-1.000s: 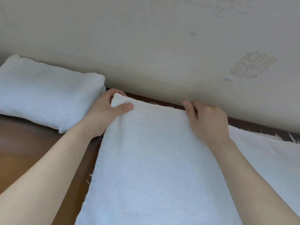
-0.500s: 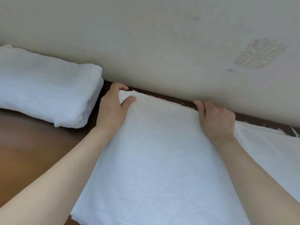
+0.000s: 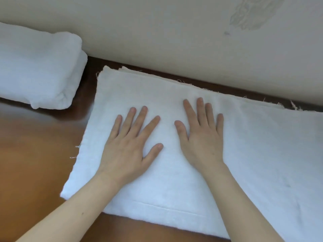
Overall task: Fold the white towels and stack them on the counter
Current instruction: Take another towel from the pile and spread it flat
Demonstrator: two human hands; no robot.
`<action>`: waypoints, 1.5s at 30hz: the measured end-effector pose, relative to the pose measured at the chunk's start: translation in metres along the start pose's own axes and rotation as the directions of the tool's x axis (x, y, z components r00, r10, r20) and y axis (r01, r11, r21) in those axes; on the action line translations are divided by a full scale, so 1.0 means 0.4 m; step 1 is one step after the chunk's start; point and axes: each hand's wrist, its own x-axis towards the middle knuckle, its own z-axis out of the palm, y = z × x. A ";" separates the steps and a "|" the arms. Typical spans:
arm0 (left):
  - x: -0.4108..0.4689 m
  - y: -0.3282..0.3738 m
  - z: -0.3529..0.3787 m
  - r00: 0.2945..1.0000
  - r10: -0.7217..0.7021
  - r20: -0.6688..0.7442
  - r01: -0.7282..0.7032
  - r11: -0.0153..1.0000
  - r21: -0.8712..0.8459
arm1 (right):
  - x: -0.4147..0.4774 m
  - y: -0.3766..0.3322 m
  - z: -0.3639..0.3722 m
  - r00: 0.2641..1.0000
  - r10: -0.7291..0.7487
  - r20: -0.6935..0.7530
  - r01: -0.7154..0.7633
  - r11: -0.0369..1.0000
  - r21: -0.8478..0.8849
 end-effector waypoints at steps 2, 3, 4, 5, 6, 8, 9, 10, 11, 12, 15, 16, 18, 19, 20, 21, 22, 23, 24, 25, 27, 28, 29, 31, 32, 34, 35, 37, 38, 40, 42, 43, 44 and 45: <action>-0.004 -0.008 0.003 1.000 -0.018 0.007 0.018 0.999 0.036 | 0.005 0.042 -0.005 1.000 0.009 -0.009 -0.009 1.000 -0.003; -0.010 -0.009 0.004 1.000 -0.030 0.008 0.030 0.998 0.046 | -0.001 0.071 -0.010 1.000 0.017 -0.011 -0.017 1.000 -0.017; -0.017 -0.013 0.003 0.999 -0.045 0.005 0.045 0.998 0.052 | -0.009 0.103 -0.014 0.999 0.033 -0.010 -0.034 0.999 -0.033; -0.025 -0.015 0.002 0.998 -0.060 0.003 0.060 0.997 0.056 | -0.018 0.140 -0.020 0.998 0.056 -0.012 -0.057 0.997 -0.047; -0.033 -0.017 -0.001 0.997 -0.073 0.005 0.073 0.996 0.055 | -0.029 0.181 -0.025 0.996 0.086 -0.014 -0.086 0.995 -0.054; -0.052 -0.023 -0.002 0.995 -0.099 0.001 0.099 0.994 0.050 | -0.056 0.270 -0.039 0.988 0.151 -0.018 -0.152 0.987 -0.053; -0.062 -0.028 -0.001 0.993 -0.114 -0.004 0.114 0.992 0.048 | -0.073 0.315 -0.045 0.982 0.188 -0.026 -0.189 0.981 -0.047; -0.072 -0.030 0.000 0.991 -0.131 -0.006 0.132 0.990 0.043 | -0.098 0.363 -0.052 0.973 0.230 -0.035 -0.231 0.972 -0.039; -0.078 -0.034 0.000 0.988 -0.151 -0.006 0.151 0.988 0.037 | -0.122 0.408 -0.058 0.962 0.270 -0.043 -0.272 0.962 -0.036; -0.082 -0.041 0.000 0.985 -0.171 -0.003 0.171 0.985 0.034 | -0.143 0.445 -0.063 0.950 0.309 -0.044 -0.310 0.950 -0.032; -0.097 -0.026 -0.003 0.980 -0.201 0.012 0.200 0.979 0.046 | -0.211 0.534 -0.090 0.901 0.432 -0.026 -0.432 0.902 0.010; -0.102 -0.017 -0.007 0.975 -0.224 0.014 0.223 0.974 0.039 | -0.231 0.549 -0.098 0.890 0.455 -0.018 -0.455 0.890 0.010; -0.110 0.014 -0.016 0.962 -0.272 0.026 0.271 0.962 0.016 | -0.277 0.563 -0.108 0.884 0.466 -0.027 -0.466 0.885 -0.010; -0.110 0.044 -0.018 0.961 -0.276 0.037 0.276 0.961 0.003 | -0.303 0.568 -0.109 0.894 0.447 -0.041 -0.448 0.894 -0.020; -0.106 0.084 -0.020 0.966 -0.255 0.048 0.256 0.967 -0.013 | -0.327 0.572 -0.106 0.909 0.414 -0.044 -0.415 0.909 -0.036; -0.098 0.134 -0.020 0.978 -0.199 0.065 0.201 0.979 -0.030 | -0.347 0.578 -0.099 0.923 0.382 -0.037 -0.384 0.922 -0.051; -0.088 0.190 -0.015 0.990 -0.120 0.080 0.124 0.991 -0.046 | -0.361 0.583 -0.091 0.933 0.359 -0.026 -0.360 0.931 -0.058; -0.075 0.259 -0.006 0.995 -0.036 0.089 0.041 0.998 -0.054 | -0.367 0.596 -0.085 0.937 0.348 -0.026 -0.349 0.936 -0.051; -0.062 0.326 0.007 0.995 0.036 0.096 -0.030 0.998 -0.057 | -0.369 0.606 -0.080 0.936 0.350 -0.031 -0.351 0.936 -0.034; -0.046 0.392 0.023 0.991 0.090 0.096 -0.084 0.995 -0.056 | -0.368 0.618 -0.078 0.932 0.360 -0.042 -0.361 0.932 -0.020; -0.017 0.505 0.054 0.984 0.149 0.101 -0.147 0.989 -0.033 | -0.376 0.640 -0.076 0.915 0.397 -0.077 -0.398 0.917 0.001; -0.007 0.546 0.068 0.982 0.156 0.102 -0.157 0.988 -0.006 | -0.383 0.653 -0.075 0.898 0.428 -0.104 -0.429 0.903 0.018; -0.002 0.571 0.080 0.984 0.152 0.097 -0.156 0.987 0.030 | -0.389 0.661 -0.075 0.877 0.462 -0.132 -0.460 0.887 0.050; -0.003 0.590 0.095 0.988 0.140 0.069 -0.144 0.987 0.070 | -0.387 0.674 -0.081 0.841 0.511 -0.175 -0.499 0.859 0.115; -0.006 0.587 0.099 0.988 0.143 0.059 -0.148 0.986 0.073 | -0.375 0.676 -0.088 0.823 0.528 -0.210 -0.509 0.849 0.142; -0.007 0.585 0.104 0.987 0.156 0.048 -0.160 0.984 0.082 | -0.325 0.689 -0.114 0.784 0.541 -0.304 -0.496 0.841 0.216; -0.005 0.586 0.105 0.986 0.158 0.046 -0.162 0.983 0.088 | -0.291 0.698 -0.130 0.776 0.535 -0.334 -0.472 0.844 0.254; -0.001 0.590 0.104 0.987 0.153 0.048 -0.157 0.983 0.094 | -0.215 0.727 -0.160 0.787 0.514 -0.341 -0.425 0.853 0.303; -0.001 0.593 0.104 0.988 0.149 0.047 -0.153 0.983 0.097 | -0.176 0.745 -0.170 0.799 0.510 -0.319 -0.407 0.849 0.338; -0.002 0.595 0.103 0.988 0.147 0.045 -0.151 0.983 0.101 | -0.106 0.775 -0.185 0.818 0.522 -0.244 -0.375 0.803 0.463; -0.003 0.594 0.101 0.988 0.148 0.045 -0.152 0.983 0.099 | -0.060 0.795 -0.186 0.834 0.518 -0.190 -0.361 0.773 0.522; -0.002 0.594 0.100 0.988 0.148 0.044 -0.152 0.984 0.092 | -0.046 0.805 -0.182 0.847 0.502 -0.177 -0.360 0.785 0.504; -0.002 0.595 0.099 0.988 0.149 0.042 -0.152 0.985 0.083 | -0.036 0.812 -0.177 0.857 0.483 -0.177 -0.358 0.807 0.469; -0.002 0.595 0.098 0.988 0.150 0.042 -0.153 0.985 0.075 | -0.030 0.818 -0.174 0.861 0.472 -0.190 -0.360 0.829 0.428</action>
